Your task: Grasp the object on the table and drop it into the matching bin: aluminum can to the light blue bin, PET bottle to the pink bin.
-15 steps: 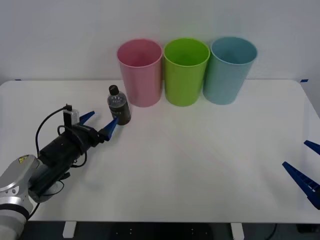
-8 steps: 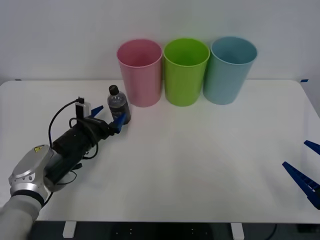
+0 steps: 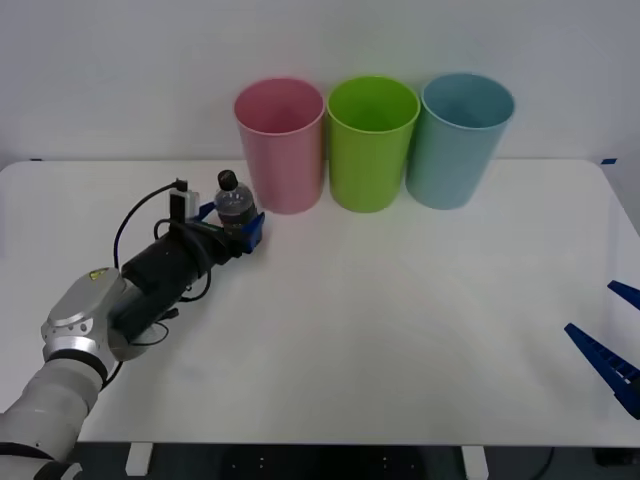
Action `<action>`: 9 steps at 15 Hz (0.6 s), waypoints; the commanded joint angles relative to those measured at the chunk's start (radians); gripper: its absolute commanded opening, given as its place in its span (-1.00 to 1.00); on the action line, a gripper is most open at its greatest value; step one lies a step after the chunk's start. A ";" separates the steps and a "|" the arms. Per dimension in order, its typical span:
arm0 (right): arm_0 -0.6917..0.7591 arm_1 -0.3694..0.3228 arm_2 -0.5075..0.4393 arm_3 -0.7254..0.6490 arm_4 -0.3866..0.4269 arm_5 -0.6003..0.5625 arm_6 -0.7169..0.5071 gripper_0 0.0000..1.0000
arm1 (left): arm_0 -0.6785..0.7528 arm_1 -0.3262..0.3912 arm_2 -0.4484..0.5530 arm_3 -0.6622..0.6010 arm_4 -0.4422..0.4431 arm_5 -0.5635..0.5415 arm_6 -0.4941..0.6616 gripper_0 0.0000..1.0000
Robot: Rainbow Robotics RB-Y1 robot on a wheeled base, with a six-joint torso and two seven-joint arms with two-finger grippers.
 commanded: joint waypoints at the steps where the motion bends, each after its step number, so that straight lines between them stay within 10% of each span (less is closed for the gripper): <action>1: 0.000 0.000 0.000 0.000 0.000 0.000 0.000 1.00 | -0.004 -0.011 0.002 0.000 -0.010 0.015 -0.003 1.00; 3: 0.000 0.000 0.000 0.000 0.000 0.000 0.000 1.00 | -0.004 -0.011 0.000 0.000 -0.011 0.015 -0.003 1.00; 5: 0.000 0.000 0.000 0.000 0.000 0.000 0.000 1.00 | -0.004 -0.011 0.002 0.000 -0.011 0.015 -0.005 -0.54; 6: 0.000 0.000 0.000 0.000 0.000 0.000 0.000 1.00 | -0.004 -0.013 0.002 0.000 -0.014 0.015 -0.005 -0.85; 9: 0.000 0.000 0.000 0.000 0.000 0.000 0.000 1.00 | -0.005 -0.011 0.002 0.000 -0.016 0.013 -0.008 -1.00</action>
